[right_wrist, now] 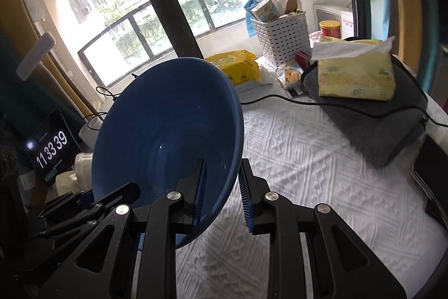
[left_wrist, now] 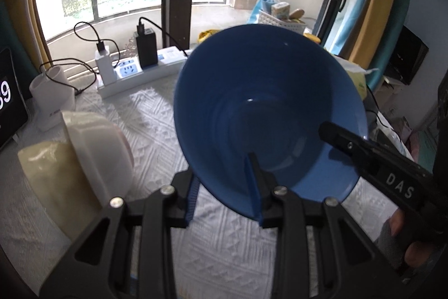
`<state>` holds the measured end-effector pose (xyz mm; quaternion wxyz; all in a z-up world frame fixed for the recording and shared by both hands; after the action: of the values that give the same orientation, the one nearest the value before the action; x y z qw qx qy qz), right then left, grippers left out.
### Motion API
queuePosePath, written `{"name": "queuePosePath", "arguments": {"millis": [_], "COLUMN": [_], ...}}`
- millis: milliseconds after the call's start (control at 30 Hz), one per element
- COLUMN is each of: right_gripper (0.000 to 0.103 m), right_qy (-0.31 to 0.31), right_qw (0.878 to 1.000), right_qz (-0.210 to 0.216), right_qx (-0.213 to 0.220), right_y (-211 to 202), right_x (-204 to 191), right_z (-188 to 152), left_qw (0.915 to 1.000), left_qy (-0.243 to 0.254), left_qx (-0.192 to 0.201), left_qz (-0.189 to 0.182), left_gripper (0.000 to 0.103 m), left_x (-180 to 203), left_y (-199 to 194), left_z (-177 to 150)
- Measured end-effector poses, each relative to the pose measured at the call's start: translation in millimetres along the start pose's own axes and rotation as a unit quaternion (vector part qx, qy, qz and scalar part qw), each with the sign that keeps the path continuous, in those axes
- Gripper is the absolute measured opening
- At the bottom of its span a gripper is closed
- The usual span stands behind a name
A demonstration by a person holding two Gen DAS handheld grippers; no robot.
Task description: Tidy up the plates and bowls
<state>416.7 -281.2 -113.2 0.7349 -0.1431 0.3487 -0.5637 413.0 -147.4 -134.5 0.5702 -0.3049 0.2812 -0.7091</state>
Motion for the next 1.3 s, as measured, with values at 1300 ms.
{"name": "queuePosePath", "arguments": {"millis": [1300], "right_gripper": [0.026], "right_qy": [0.025], "right_qw": [0.998], "right_qz": [-0.021], "right_qx": [-0.055], "right_y": [-28], "right_x": [4], "right_z": [-67], "left_qw": [0.9985], "left_qy": [0.006], "left_qx": [-0.052], "left_qz": [-0.016], "left_gripper": [0.033], "left_x": [6], "left_y": [-15], "left_z": [-63]}}
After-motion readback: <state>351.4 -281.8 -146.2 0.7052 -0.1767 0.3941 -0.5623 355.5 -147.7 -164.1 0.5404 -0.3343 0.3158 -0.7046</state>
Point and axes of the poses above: each gripper's, at about its wrist camera, not at the fingertips, and y roughly the way its jaws point, x to its right, z to its top, the point moved 8 cm from there along y, roughly the way its jaws point, and after that the axes turned 3 degrees about z, right-handed, at the moved point
